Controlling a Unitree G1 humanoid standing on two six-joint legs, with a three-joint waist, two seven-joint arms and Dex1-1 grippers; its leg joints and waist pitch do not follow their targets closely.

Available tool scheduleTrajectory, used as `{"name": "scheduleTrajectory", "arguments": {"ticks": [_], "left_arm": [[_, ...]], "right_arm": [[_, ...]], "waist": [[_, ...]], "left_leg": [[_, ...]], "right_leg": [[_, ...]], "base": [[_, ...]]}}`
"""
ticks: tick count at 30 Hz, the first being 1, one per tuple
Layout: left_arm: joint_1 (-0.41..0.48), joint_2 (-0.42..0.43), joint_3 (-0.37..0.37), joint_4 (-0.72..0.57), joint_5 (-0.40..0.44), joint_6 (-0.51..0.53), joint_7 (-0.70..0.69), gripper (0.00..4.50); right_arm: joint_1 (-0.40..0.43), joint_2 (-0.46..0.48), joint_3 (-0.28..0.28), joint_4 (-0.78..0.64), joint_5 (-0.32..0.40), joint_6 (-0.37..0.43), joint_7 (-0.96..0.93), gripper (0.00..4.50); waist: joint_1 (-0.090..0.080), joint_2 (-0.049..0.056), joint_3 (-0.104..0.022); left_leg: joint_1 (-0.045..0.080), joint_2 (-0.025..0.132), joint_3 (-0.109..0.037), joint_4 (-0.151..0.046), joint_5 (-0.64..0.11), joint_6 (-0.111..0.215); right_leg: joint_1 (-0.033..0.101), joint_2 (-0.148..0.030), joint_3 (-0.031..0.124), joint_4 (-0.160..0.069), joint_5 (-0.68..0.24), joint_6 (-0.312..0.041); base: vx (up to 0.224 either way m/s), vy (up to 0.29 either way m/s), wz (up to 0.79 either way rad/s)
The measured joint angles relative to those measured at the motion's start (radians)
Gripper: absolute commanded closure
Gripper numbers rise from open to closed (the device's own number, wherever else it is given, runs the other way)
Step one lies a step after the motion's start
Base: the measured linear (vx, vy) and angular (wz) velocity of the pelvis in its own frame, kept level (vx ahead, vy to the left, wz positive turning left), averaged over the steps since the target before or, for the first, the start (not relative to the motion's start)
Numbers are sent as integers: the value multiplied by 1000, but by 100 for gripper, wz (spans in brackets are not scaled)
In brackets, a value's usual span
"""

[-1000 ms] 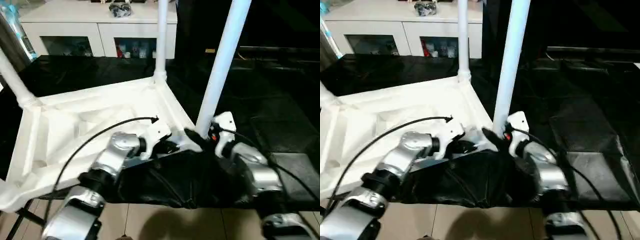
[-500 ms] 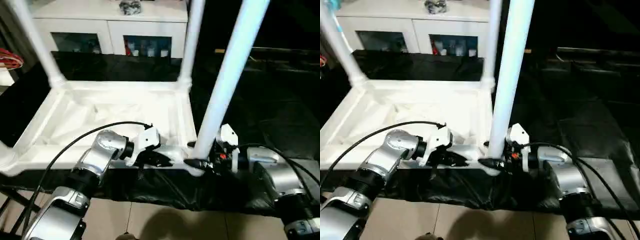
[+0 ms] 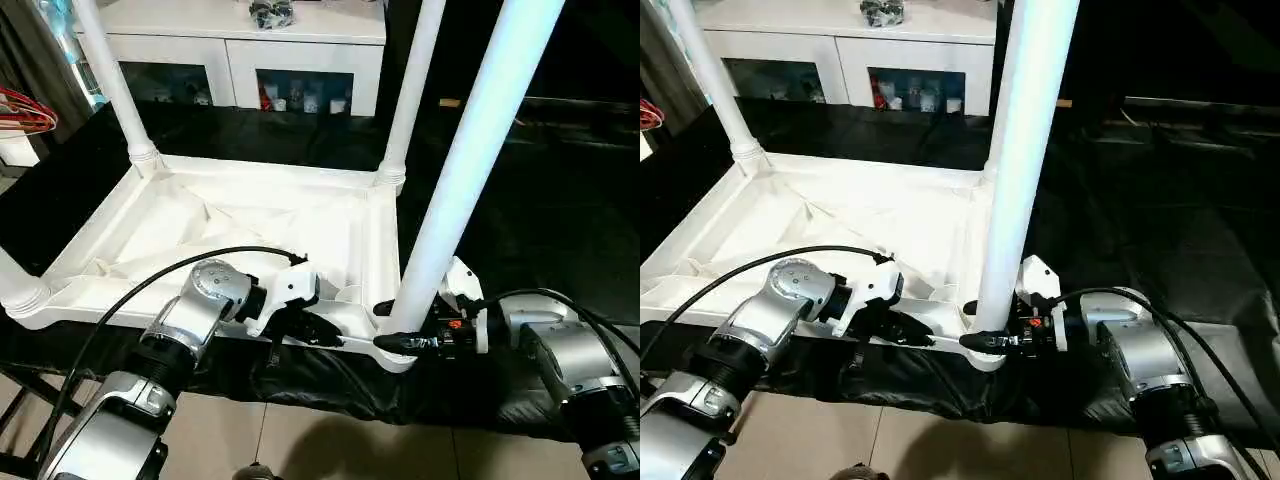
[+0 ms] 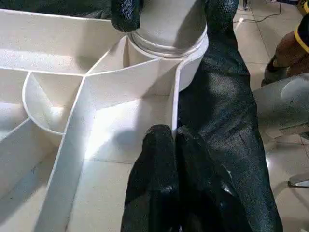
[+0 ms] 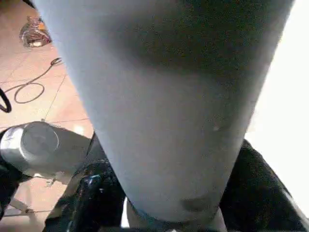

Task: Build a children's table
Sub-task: Rotate leg to tighten

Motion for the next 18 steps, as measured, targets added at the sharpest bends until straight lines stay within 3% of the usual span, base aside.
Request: {"name": "scheduleTrajectory", "arguments": {"ticks": [6, 11, 18], "left_arm": [[0, -26, 27, 19, 6, 35, 93, 450], [-5, -74, 53, 24, 36, 68, 251, 450], [-25, -158, 81, 49, 74, 116, 481, 450]], "right_arm": [[17, 64, -55, 18, -17, -3, -151, 243], [-5, 163, -127, 93, -55, -42, -404, 247], [-106, 275, -172, 222, -115, -42, -754, 251]], "waist": [[-7, 0, 0], [-34, -1, 0], [-61, -2, -1]], "left_leg": [[6, 0, 0, 1, 0, 0], [7, 0, -1, 1, 0, 0], [8, -1, -2, 1, 0, 0]], "right_leg": [[3, 0, 1, 1, 0, 0], [4, 0, 0, 0, 0, 0], [4, 0, 0, -1, 0, 0]], "base": [[0, 0, 0], [0, 0, 0], [0, 0, 0]]}}
